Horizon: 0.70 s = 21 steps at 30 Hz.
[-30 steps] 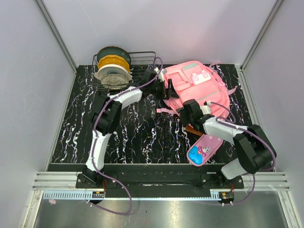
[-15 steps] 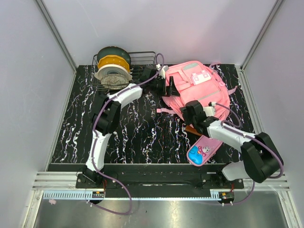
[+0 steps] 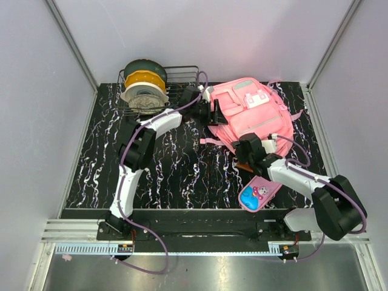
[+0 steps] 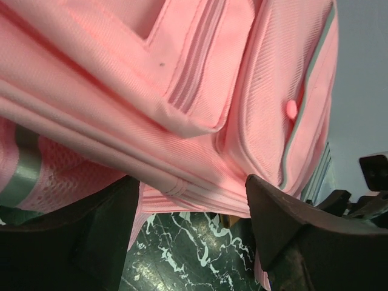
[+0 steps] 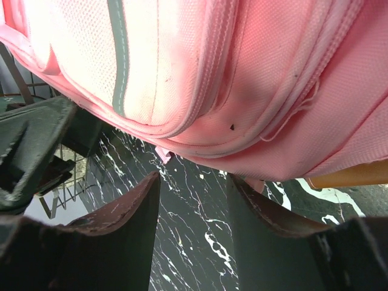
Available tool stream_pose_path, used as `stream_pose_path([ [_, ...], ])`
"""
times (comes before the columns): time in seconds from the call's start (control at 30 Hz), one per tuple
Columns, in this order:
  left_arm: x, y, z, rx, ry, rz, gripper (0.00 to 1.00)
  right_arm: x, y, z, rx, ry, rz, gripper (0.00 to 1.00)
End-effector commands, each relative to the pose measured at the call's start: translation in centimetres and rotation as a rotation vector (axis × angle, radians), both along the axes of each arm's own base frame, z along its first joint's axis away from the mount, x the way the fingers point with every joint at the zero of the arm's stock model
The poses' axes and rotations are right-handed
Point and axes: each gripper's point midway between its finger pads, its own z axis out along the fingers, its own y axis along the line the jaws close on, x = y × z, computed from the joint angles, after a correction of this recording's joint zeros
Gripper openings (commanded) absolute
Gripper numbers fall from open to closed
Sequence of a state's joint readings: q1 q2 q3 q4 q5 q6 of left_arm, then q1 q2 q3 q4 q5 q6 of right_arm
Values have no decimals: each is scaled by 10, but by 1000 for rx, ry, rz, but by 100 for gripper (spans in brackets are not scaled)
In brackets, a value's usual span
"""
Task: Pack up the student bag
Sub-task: Zip the student bag at the center of the board.
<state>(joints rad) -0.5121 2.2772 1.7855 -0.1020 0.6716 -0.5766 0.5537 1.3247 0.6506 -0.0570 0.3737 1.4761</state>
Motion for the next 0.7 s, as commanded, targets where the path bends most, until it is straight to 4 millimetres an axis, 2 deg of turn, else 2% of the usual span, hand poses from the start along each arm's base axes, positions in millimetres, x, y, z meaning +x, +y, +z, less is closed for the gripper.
stream_pose_path([
  [0.0, 11, 0, 4, -7, -41, 60, 73, 2, 1, 17, -14, -50, 15, 53],
  [0.1, 19, -2, 3, -16, -29, 112, 67, 3, 3, 19, -25, -53, 30, 53],
  [0.17, 28, -4, 4, -40, -28, 152, 67, 2, 5, 18, -27, -50, 41, 53],
  [0.27, 33, -8, 6, -57, -20, 159, 54, -1, 9, 12, -23, -33, 62, 53],
  [0.3, 33, -10, 6, -61, -15, 153, 46, 0, 11, 12, -16, -42, 66, 53],
  [0.33, 31, -11, 10, -70, -12, 146, 27, 0, 12, 13, -13, -48, 68, 52],
  [0.37, 30, -12, 14, -83, -17, 143, 17, 0, 13, 13, -11, -53, 77, 49],
  [0.4, 27, -11, 18, -94, -14, 141, 12, 1, 14, 12, -16, -52, 79, 47],
  [0.5, 19, -13, 36, -131, -20, 121, 6, 9, 18, 19, -11, -84, 76, 43],
  [0.67, 6, -16, 65, -178, -43, 98, 6, 19, 19, 31, -74, -134, 96, 36],
])
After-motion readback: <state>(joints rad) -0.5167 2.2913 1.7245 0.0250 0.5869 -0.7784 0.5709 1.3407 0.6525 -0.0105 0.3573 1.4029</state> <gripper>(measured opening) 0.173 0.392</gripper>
